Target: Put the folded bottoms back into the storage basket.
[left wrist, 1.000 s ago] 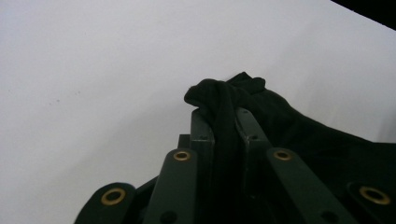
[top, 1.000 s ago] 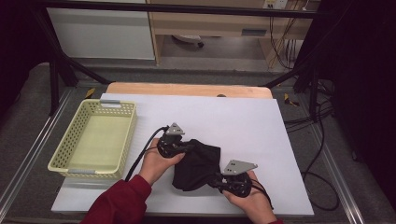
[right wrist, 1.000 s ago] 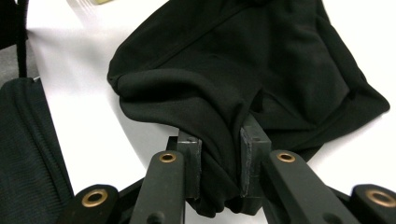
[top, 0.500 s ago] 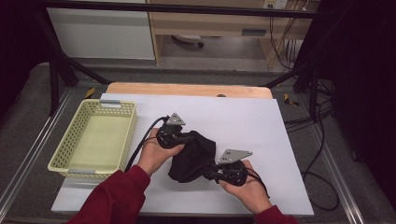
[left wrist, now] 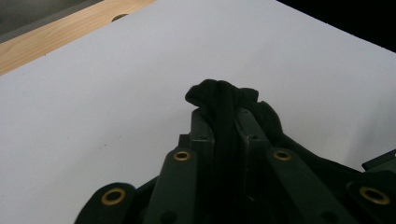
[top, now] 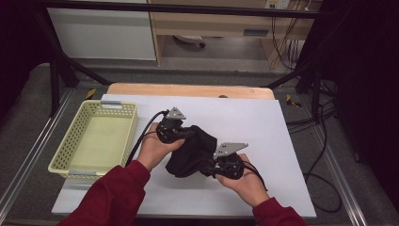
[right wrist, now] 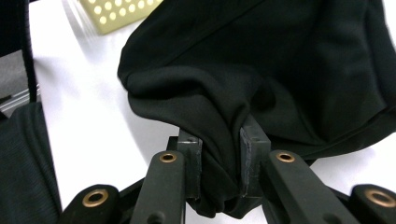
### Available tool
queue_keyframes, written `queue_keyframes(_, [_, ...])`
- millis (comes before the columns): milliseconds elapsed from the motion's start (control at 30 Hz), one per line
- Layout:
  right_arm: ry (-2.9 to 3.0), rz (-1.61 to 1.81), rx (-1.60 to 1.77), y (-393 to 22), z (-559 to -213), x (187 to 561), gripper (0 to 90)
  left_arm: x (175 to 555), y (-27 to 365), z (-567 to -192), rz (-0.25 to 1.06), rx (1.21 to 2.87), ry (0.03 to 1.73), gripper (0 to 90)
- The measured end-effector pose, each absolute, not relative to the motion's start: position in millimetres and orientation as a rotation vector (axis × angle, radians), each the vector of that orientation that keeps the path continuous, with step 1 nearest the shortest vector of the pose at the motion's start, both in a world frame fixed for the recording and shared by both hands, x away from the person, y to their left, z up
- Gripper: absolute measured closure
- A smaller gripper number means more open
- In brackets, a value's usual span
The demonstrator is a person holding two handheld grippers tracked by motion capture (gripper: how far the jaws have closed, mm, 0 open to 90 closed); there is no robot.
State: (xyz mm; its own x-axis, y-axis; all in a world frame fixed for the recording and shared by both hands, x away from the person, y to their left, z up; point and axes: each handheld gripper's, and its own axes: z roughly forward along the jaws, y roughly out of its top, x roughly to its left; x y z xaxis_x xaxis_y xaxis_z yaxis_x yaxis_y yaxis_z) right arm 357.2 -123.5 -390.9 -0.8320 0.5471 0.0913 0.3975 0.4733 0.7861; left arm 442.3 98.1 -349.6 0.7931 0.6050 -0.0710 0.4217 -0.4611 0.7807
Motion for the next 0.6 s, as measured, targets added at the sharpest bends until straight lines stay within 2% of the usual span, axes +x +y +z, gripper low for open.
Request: queue_keyframes(600, [2.587,1.286,0.797,-110.5,-383.6,365.4,74.9,444.0,102.3,-338.2,0.275,2.112,0.749,80.5])
